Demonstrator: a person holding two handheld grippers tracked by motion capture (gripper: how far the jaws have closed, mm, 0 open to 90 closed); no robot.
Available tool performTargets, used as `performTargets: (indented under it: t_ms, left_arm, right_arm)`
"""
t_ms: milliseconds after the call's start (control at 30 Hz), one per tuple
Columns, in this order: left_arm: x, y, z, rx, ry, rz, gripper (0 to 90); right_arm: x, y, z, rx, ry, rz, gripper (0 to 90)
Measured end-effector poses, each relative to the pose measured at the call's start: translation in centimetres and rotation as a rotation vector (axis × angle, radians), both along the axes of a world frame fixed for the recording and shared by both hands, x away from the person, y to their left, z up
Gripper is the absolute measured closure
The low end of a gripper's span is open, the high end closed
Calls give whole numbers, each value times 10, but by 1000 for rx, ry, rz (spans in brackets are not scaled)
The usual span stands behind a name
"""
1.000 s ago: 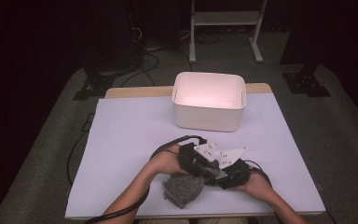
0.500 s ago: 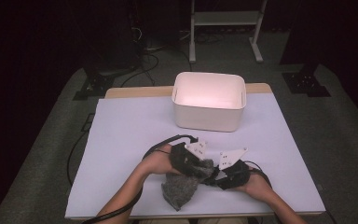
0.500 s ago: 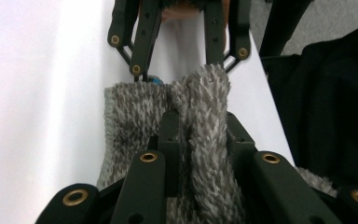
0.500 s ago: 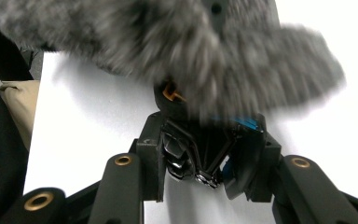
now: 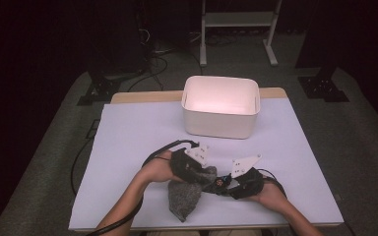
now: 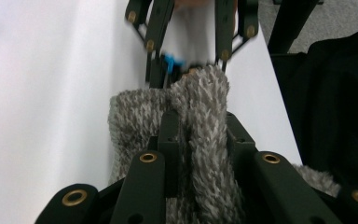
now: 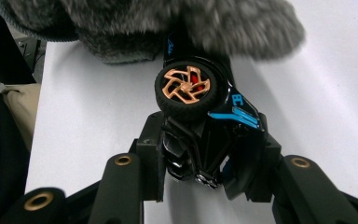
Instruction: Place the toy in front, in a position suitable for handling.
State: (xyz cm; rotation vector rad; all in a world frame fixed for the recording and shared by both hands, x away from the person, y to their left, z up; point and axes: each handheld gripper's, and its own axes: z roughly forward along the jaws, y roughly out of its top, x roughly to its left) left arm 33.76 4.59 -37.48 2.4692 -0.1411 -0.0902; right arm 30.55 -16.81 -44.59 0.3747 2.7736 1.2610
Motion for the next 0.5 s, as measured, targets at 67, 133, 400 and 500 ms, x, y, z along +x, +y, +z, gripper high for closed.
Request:
performTargets:
  t_ms: [67, 133, 400, 500]
  left_arm:
    - [0, -12, 0, -1, 0, -22, 735]
    - [0, -22, 0, -3, -4, -39, 734]
    - [2, -41, -2, -8, 12, -72, 734]
    - [1, -34, -2, -2, 16, -62, 733]
  right_arm:
    - [0, 0, 0, 3, -1, 0, 572]
    - [0, -1, -1, 10, 5, -4, 572]
    - [0, -1, -1, 19, 12, -11, 572]
    - [0, 0, -1, 15, 5, -6, 572]
